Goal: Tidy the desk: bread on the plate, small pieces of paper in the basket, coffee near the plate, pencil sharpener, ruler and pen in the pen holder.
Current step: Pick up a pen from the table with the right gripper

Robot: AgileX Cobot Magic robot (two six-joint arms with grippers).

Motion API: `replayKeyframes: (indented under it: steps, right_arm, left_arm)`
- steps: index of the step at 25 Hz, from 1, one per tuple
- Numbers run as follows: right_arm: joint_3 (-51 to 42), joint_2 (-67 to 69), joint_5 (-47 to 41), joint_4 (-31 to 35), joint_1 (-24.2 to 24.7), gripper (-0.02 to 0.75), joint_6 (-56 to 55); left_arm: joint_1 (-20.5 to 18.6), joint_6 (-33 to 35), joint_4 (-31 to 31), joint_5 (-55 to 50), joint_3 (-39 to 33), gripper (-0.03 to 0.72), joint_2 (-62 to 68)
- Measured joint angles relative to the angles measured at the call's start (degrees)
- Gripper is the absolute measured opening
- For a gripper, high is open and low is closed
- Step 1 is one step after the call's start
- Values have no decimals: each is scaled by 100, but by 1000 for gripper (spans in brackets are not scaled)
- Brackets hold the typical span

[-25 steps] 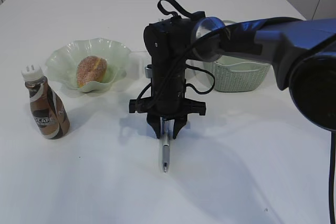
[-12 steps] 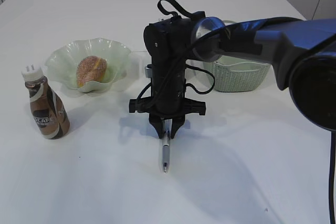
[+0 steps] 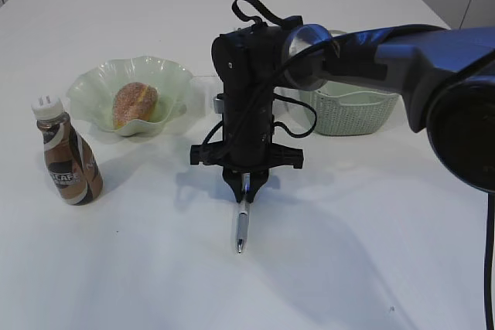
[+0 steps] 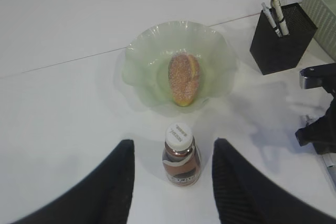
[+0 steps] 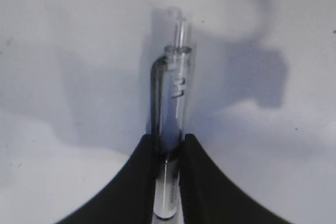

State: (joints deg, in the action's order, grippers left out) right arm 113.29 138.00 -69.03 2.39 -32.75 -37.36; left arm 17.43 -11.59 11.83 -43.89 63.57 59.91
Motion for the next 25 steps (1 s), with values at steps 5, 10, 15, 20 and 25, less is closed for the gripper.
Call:
replayKeyframes:
  steps: [5, 10, 15, 20, 25]
  right_arm:
    - [0, 0, 43, -9, 0, 103, 0]
    - [0, 0, 55, -34, 0, 103, 0]
    - [0, 0, 65, -46, 0, 102, 0]
    - [25, 0, 27, -49, 0, 102, 0]
    - [272, 0, -58, -149, 0, 101, 23]
  left_arm:
    - [0, 0, 0, 0, 0, 340, 0]
    - [0, 0, 0, 0, 0, 340, 0]
    - [0, 0, 0, 0, 0, 340, 0]
    - [0, 0, 0, 0, 0, 340, 0]
    - [0, 0, 0, 0, 0, 340, 0]
